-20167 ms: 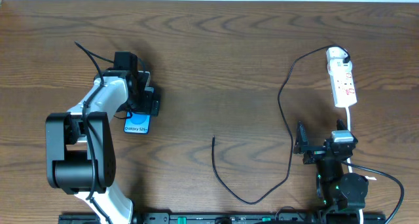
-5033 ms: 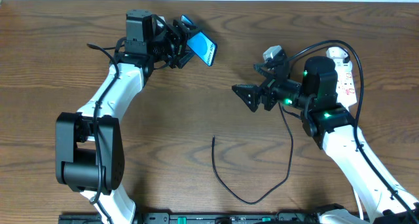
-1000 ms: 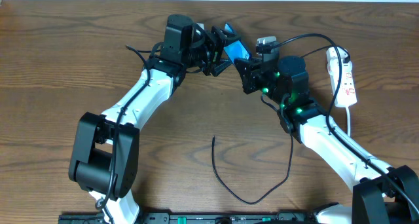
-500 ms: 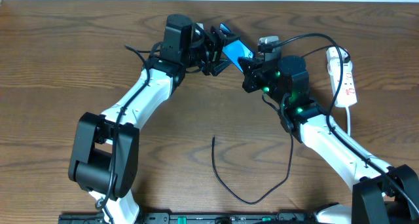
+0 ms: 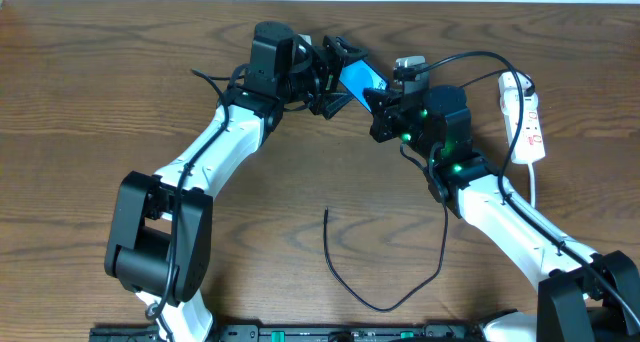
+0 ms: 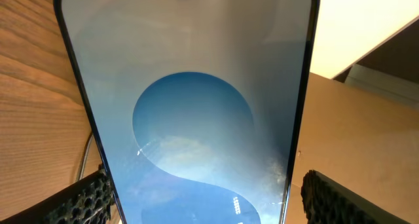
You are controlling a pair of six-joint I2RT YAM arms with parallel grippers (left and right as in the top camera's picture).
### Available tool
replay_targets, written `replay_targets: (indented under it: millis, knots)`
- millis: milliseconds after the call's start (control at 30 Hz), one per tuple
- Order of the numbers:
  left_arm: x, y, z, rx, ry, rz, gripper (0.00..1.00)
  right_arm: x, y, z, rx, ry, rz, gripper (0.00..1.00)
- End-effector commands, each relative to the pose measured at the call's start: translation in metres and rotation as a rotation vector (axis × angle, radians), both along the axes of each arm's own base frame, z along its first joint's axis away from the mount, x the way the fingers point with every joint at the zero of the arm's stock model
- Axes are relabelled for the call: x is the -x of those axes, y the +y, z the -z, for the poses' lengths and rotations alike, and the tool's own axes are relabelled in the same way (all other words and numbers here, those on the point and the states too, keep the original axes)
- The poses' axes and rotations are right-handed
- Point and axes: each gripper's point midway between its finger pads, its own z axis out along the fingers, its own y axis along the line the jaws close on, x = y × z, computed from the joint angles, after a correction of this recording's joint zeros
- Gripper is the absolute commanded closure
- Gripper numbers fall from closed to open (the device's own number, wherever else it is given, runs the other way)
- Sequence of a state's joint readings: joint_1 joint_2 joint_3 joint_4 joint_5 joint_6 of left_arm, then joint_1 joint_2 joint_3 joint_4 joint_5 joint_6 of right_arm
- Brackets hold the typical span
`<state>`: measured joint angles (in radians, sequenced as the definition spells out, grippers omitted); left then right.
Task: Plug charger to phone and switch on socket
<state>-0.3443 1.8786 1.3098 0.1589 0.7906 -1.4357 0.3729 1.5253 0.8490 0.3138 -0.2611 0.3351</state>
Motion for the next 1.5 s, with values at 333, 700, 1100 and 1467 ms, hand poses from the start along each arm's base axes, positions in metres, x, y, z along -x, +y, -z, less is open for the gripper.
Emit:
replay_targets:
  millis: [333, 700, 1100, 1467]
  knots:
    - [0.013, -0.01, -0.02, 0.044, -0.063, 0.122, 0.1, -0.014, -0.014, -0.021, -0.092, -0.024, 0.042, 0.99]
    - [0.005, 0.011, -0.03, 0.079, -0.102, 0.138, 0.1, -0.039, -0.076, -0.028, -0.246, 0.031, 0.232, 0.99]
    - [-0.01, 0.041, -0.078, 0.166, -0.361, 0.183, 0.1, -0.039, -0.079, -0.04, -0.77, 0.344, 0.333, 0.99]
    - [-0.016, 0.045, -0.079, 0.155, -0.375, 0.149, 0.1, -0.031, -0.056, -0.082, -1.01, 0.405, 0.195, 0.99]
